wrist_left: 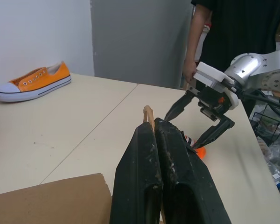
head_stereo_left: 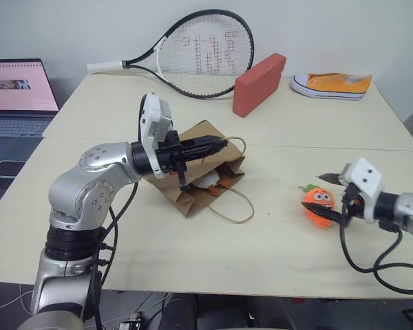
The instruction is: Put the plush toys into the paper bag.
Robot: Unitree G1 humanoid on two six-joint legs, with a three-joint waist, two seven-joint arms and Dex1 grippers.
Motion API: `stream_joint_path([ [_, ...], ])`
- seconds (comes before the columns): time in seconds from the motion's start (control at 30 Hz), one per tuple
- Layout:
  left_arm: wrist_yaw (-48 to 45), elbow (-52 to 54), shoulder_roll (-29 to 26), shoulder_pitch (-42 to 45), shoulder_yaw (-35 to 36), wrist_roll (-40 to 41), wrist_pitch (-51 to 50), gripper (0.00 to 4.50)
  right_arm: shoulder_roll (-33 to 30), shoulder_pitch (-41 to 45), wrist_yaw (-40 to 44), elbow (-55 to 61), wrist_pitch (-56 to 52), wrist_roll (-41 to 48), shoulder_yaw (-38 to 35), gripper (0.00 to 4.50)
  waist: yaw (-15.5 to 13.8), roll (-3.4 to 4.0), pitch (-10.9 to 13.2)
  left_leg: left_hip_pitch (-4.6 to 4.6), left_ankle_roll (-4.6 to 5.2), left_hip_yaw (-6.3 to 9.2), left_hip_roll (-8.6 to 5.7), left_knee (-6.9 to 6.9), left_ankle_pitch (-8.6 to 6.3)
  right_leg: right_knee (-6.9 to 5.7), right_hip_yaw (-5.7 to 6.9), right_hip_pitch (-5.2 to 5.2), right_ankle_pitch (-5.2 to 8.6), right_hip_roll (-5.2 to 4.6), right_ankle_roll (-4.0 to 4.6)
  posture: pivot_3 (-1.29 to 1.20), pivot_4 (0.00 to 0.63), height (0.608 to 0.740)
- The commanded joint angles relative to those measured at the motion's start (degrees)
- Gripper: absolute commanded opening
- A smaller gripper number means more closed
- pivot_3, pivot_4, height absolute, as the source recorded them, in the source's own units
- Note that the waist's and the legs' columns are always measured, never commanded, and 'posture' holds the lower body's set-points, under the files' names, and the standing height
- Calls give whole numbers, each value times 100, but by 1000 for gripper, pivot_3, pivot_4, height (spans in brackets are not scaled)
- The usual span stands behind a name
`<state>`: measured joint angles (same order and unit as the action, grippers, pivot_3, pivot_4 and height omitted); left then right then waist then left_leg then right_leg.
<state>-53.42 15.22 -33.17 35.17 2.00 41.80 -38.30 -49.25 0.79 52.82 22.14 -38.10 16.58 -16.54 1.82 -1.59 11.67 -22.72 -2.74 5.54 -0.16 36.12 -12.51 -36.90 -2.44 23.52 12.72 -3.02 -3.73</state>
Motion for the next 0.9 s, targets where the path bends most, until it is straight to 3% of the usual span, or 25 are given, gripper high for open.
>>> stream_joint_path([
  [0.03,-56,78,2,84,33,-5,118,0,-39,-186,-132,-13,-17,125,-443,4457,6,0,0,1,0,-1,0,0,0,-1,-1,0,-2,0,-3,0,150,740],
  [0.33,-48,69,21,72,46,-66,149,0,272,-148,-592,-469,-640,356,-195,4457,1,0,0,2,0,-4,0,3,0,0,-4,-2,-1,0,-2,0,150,740],
  [0.37,-42,83,5,62,66,-63,145,0,298,-149,-600,-493,-668,370,-113,4303,-2,0,0,2,0,-2,0,3,0,-1,-4,-2,-1,0,-1,0,150,740],
  [0.5,-20,120,-35,26,107,-61,136,0,349,-98,-622,-513,-781,447,72,3269,-2,0,0,1,0,-1,0,3,0,0,-3,-2,-2,0,-4,0,150,740],
  [0.8,7,137,-121,-14,197,-7,129,0,254,118,-518,-430,-688,588,240,53,2,-1,-1,7,0,-3,1,4,0,0,-3,-7,-1,0,-1,0,150,740],
  [0.9,-1,118,-141,14,235,28,111,0,228,378,-389,-275,-528,676,313,19,18,0,0,7,0,-4,1,3,0,0,-4,-5,-1,1,-2,0,150,740],
])
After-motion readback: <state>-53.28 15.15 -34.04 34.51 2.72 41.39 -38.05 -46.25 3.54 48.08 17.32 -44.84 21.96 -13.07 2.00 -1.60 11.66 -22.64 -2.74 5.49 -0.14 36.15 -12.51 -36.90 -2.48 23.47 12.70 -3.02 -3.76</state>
